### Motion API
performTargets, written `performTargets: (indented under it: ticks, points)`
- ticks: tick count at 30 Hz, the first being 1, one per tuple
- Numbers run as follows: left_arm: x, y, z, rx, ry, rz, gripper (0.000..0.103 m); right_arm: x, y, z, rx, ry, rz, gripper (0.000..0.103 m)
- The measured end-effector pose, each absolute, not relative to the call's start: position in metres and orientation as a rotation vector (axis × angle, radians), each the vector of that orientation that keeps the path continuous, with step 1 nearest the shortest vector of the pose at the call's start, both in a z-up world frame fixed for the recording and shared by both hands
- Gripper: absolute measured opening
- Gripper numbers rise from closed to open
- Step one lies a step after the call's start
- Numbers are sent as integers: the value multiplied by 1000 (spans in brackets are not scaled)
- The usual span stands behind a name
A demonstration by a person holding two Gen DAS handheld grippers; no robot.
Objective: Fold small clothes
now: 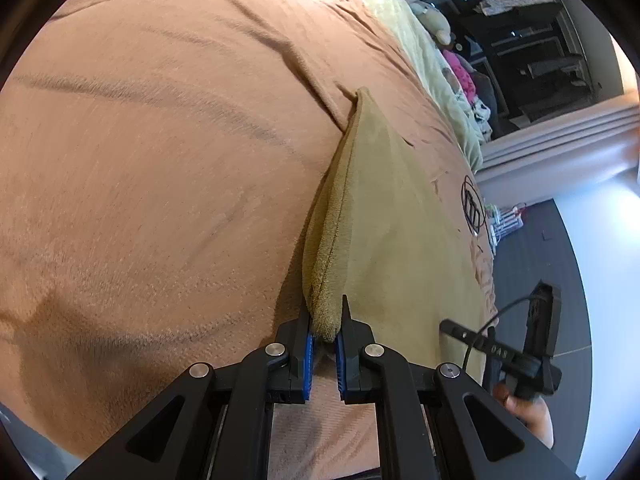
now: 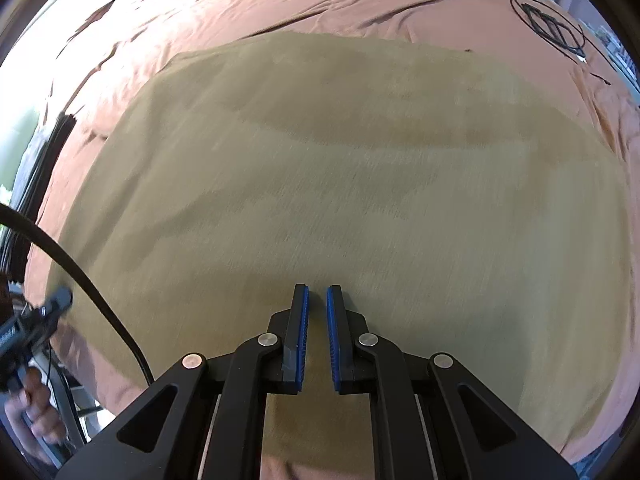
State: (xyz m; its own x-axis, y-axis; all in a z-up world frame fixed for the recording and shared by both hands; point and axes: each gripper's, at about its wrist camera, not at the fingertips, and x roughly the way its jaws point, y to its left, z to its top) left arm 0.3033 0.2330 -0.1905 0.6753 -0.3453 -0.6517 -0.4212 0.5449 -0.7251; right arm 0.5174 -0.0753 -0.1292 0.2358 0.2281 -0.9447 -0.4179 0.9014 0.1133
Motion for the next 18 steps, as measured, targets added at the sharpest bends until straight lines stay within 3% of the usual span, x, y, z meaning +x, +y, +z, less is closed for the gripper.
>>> performTargets:
  ticks: [18]
  points:
    - [293, 227, -197, -1081, 873, 121, 9, 610, -52, -135, -163, 1236, 406, 6]
